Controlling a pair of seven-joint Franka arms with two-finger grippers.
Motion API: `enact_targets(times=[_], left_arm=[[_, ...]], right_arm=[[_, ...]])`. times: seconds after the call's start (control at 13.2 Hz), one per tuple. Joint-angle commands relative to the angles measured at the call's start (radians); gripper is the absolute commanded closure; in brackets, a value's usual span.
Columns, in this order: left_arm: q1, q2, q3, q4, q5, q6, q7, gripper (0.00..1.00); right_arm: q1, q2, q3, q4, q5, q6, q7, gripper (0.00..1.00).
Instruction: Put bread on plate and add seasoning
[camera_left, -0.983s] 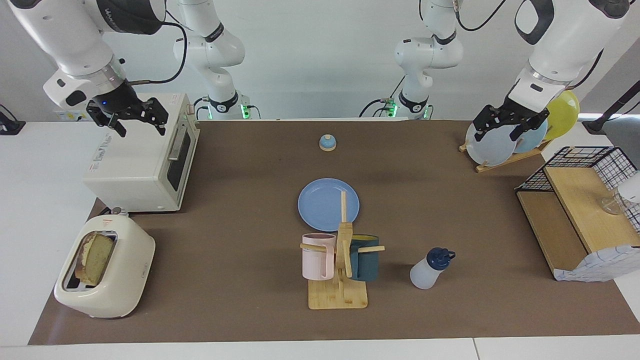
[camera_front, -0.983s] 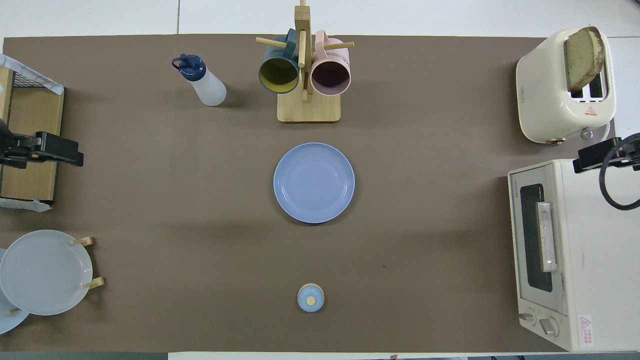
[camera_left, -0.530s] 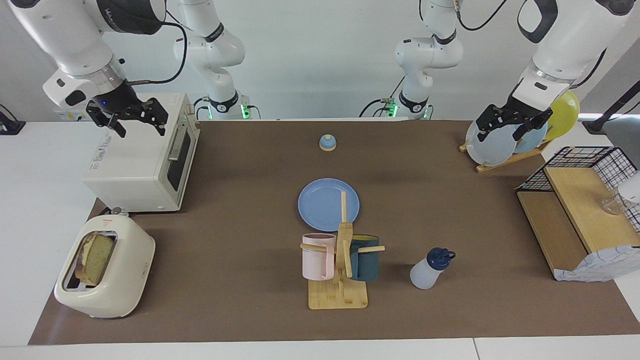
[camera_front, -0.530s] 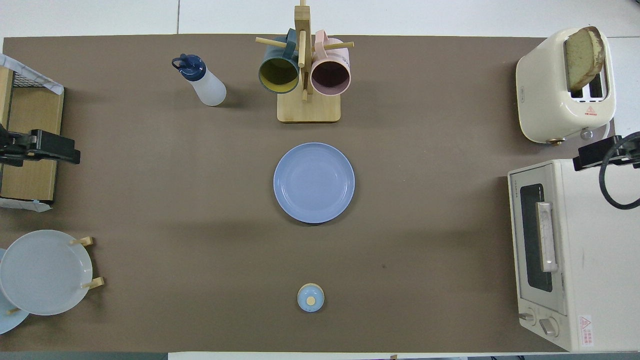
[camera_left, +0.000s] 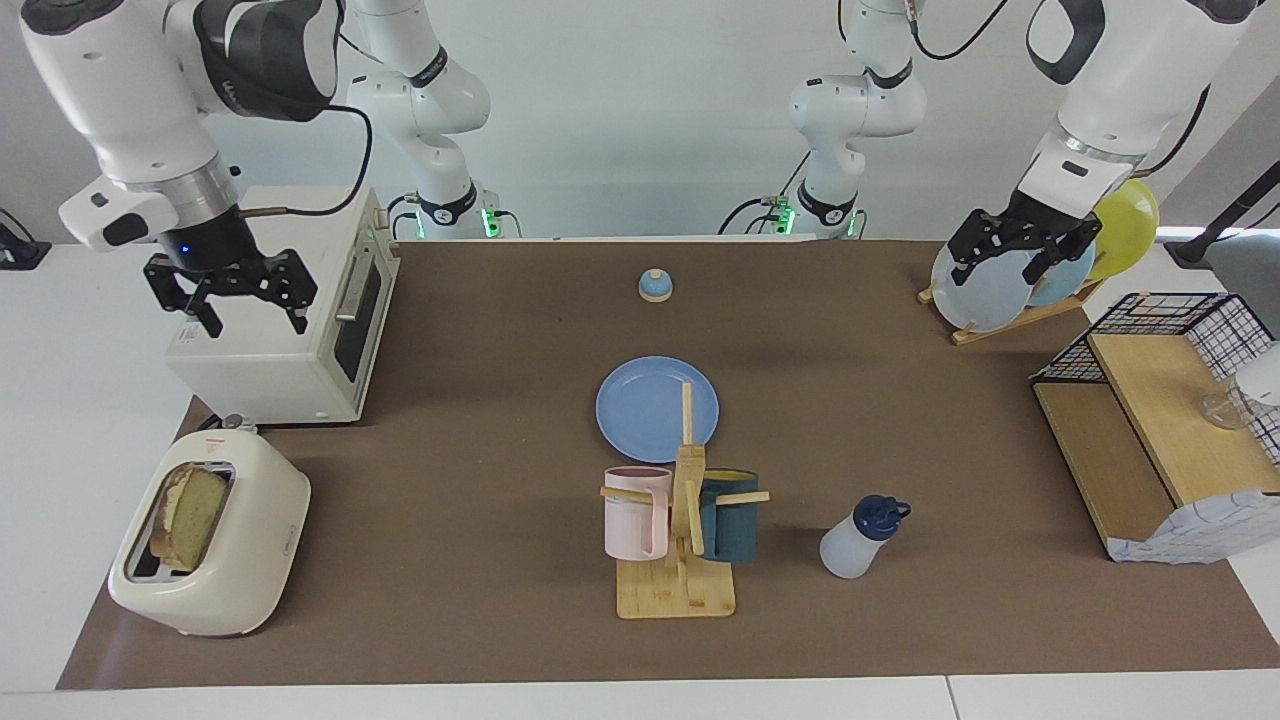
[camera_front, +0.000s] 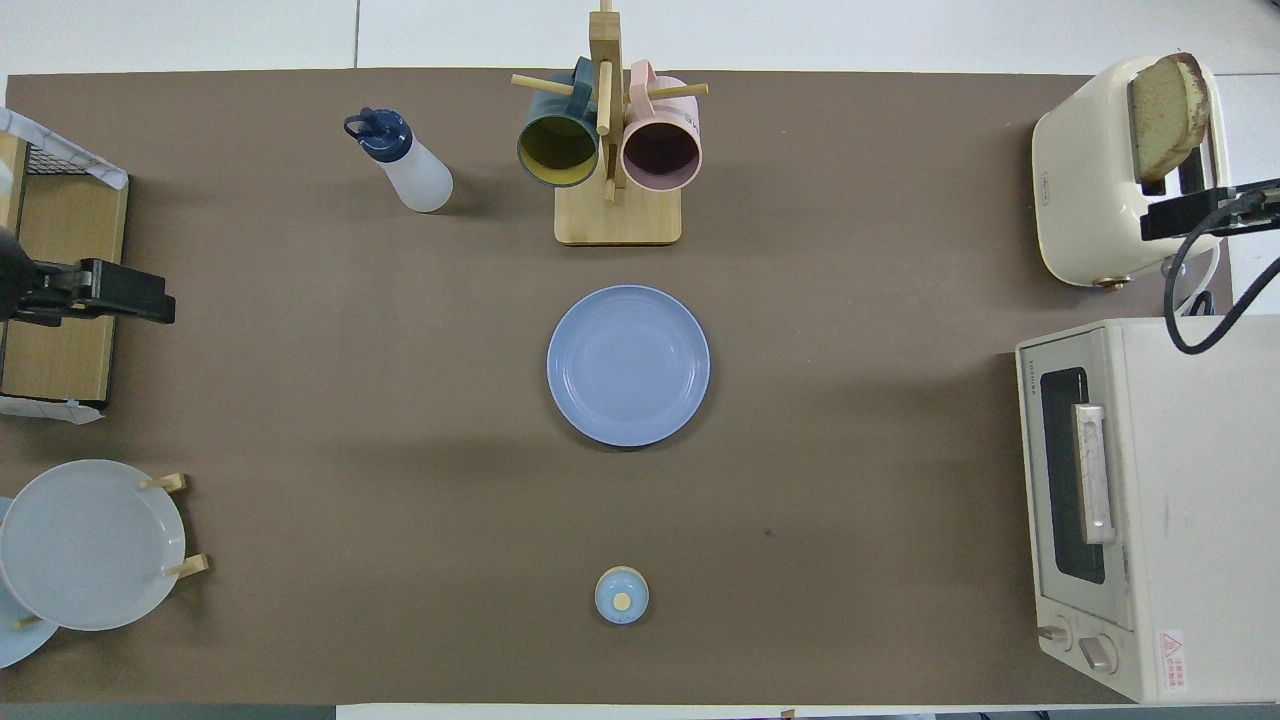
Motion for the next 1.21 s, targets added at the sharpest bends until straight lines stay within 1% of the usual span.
enact_targets(times=[0.0, 0.08, 0.15, 0.3, 0.38, 0.45, 0.61, 0.68, 0.76, 0.91, 0.98, 1.13], left_arm=[[-0.074, -0.094, -0.001, -0.198, 0.008, 0.238, -0.068, 0.0], [-0.092, -0.129, -0.001, -0.277, 0.008, 0.345, -0.111, 0.0], [-0.115, -0.157, -0.001, -0.356, 0.008, 0.442, -0.131, 0.0], [-0.151, -0.168, -0.001, -0.449, 0.009, 0.567, -0.13, 0.0], [-0.171, -0.165, -0.001, -0.489, 0.011, 0.646, -0.13, 0.0], [-0.186, -0.157, -0.001, -0.542, 0.014, 0.758, -0.127, 0.0], [-0.204, -0.127, -0.003, -0.627, 0.035, 0.935, -0.127, 0.0], [-0.206, -0.104, -0.003, -0.661, 0.089, 1.024, -0.128, 0.0], [-0.206, -0.07, -0.004, -0.684, 0.119, 1.11, -0.129, 0.0], [-0.214, 0.002, -0.003, -0.708, 0.121, 1.257, -0.129, 0.0], [-0.214, 0.019, -0.003, -0.722, 0.121, 1.318, -0.13, 0.0], [-0.214, 0.085, -0.003, -0.733, 0.115, 1.455, -0.135, 0.0]], right_arm=[[-0.084, 0.15, 0.01, 0.147, -0.006, 0.004, -0.13, 0.0], [-0.099, 0.211, 0.01, 0.234, 0.0, -0.005, -0.163, 0.0], [-0.112, 0.248, 0.013, 0.279, -0.003, -0.013, -0.169, 0.0], [-0.11, 0.3, 0.019, 0.308, -0.009, 0.028, -0.169, 0.0], [-0.115, 0.325, 0.019, 0.324, -0.006, 0.079, -0.169, 0.0], [-0.122, 0.334, 0.019, 0.316, 0.003, 0.163, -0.169, 0.0], [-0.115, 0.321, 0.019, 0.202, 0.009, 0.377, -0.166, 0.0], [-0.11, 0.318, 0.021, 0.184, 0.023, 0.418, -0.149, 0.0], [-0.106, 0.315, 0.022, 0.181, 0.05, 0.417, -0.12, 0.0], [-0.106, 0.299, 0.024, 0.151, 0.057, 0.417, -0.119, 0.0], [-0.096, 0.292, 0.024, 0.117, 0.057, 0.44, -0.11, 0.0], [-0.079, 0.255, 0.024, 0.007, 0.057, 0.548, -0.112, 0.0]])
